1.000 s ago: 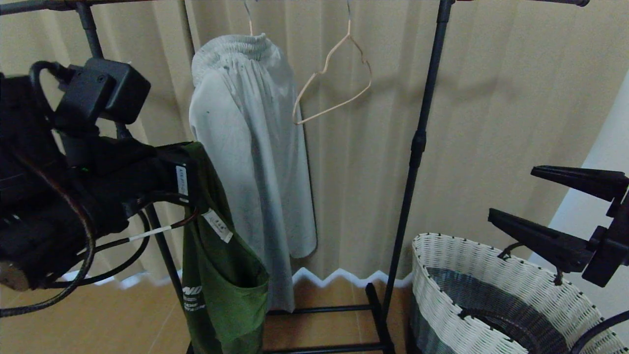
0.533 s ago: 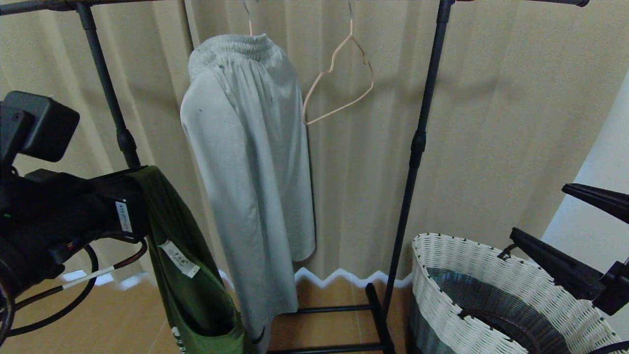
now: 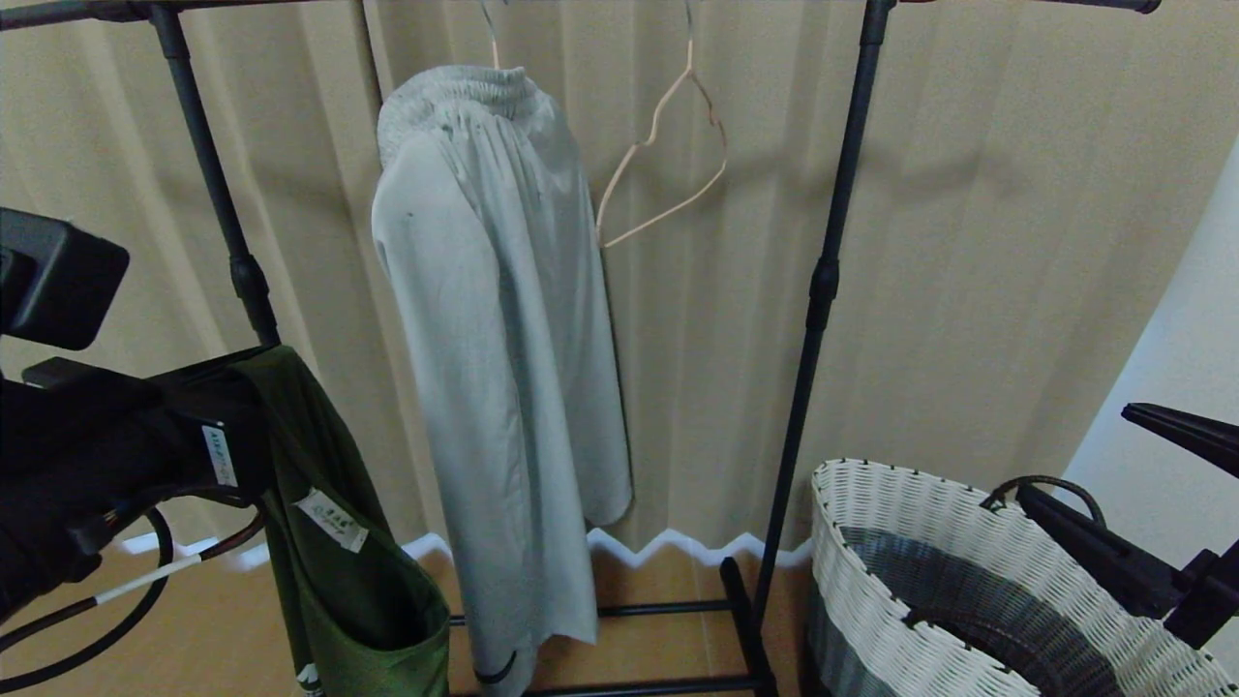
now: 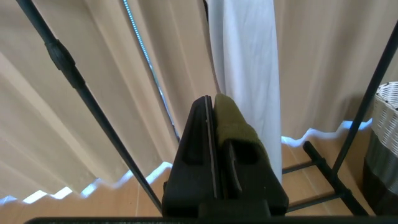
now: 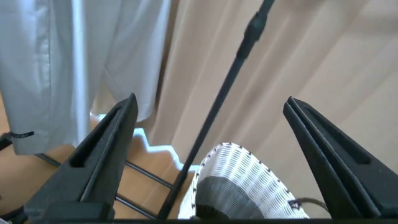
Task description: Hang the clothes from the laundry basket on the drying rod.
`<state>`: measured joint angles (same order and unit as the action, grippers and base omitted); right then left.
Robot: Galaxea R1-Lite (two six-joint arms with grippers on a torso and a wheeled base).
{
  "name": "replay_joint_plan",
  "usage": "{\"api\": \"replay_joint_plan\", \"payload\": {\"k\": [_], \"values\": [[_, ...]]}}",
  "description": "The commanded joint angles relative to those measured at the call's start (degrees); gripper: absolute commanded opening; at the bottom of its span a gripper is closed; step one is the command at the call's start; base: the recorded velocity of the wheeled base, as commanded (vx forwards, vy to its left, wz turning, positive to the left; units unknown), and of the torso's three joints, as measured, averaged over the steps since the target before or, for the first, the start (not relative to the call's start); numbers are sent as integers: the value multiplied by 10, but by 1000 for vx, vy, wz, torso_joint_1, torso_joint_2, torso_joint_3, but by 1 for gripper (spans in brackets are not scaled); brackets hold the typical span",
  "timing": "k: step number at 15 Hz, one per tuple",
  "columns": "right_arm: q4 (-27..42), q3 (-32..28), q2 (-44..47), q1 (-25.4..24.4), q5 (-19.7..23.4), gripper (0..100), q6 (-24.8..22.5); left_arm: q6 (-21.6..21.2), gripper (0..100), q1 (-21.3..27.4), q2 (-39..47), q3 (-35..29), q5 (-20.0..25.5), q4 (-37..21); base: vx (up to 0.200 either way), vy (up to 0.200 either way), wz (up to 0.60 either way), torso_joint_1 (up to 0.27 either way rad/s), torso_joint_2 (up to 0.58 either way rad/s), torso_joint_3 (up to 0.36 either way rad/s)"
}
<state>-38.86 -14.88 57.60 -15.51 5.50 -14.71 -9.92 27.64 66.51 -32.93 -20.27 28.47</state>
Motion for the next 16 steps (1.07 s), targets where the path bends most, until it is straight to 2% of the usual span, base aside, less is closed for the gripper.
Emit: {"api": "replay_joint_plan", "payload": {"k": [1,4,10,13,16], "values": [[0,6,1,10,0,100,-1,1,0,0,-1,3,0,0,0,0,0,0,0,0],[2,7,2,25,0,100,-1,3,0,0,-2,4,0,0,0,0,0,0,0,0],[3,3,4,25,0,100,-2,2,0,0,-2,16,1,1,0,0,0,4,-26,-19],[2,2,12,25,0,100,-1,2,0,0,-3,18,1,1,0,0,0,58,-240,-269],[2,-1,20,25,0,100,-1,0,0,1,-3,23,1,1,0,0,0,113,-510,-321]]}}
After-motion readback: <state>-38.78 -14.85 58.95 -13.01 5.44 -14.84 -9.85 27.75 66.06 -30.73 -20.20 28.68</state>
